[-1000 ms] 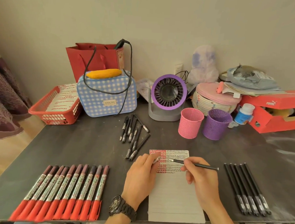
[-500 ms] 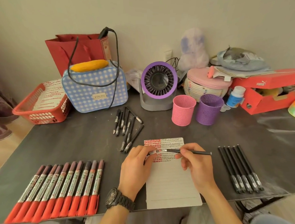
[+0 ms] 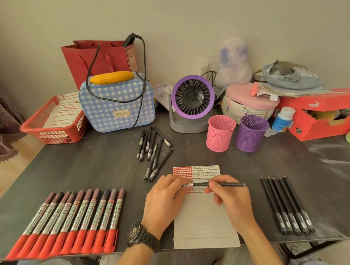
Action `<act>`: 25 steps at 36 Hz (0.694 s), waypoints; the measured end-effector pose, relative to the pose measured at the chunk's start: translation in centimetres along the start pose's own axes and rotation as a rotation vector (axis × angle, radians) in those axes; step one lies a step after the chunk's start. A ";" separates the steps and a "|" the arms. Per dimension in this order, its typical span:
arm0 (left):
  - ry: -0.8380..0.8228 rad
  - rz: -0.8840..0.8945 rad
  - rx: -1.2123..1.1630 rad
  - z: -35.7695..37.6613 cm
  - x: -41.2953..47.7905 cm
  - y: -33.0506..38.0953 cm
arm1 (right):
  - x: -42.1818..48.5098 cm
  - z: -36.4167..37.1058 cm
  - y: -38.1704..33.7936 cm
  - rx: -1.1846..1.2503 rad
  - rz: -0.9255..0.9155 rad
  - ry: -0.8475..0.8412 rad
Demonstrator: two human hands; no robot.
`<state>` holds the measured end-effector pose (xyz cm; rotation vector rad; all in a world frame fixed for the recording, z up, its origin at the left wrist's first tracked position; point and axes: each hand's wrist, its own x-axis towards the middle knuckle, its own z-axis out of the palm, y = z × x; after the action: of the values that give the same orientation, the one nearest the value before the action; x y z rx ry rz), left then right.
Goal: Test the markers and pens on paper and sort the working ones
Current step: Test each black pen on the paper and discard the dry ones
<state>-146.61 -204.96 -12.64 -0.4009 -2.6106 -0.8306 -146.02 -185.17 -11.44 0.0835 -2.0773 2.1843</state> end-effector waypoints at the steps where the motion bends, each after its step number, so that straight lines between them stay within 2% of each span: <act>1: 0.001 0.007 0.002 0.0 0.0 0.0 | 0.0 0.0 0.0 -0.006 0.001 -0.003; 17: 0.076 0.184 0.023 0.1 0.0 0.0 | 0.0 0.5 -0.3 -0.077 0.025 -0.025; 25: 0.088 0.333 0.067 0.6 0.0 -0.5 | 0.0 0.1 -0.4 -0.141 0.017 -0.084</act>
<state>-146.95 -204.98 -13.32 -0.7373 -2.3919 -0.6313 -145.95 -185.29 -10.99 0.1459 -2.2781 2.0709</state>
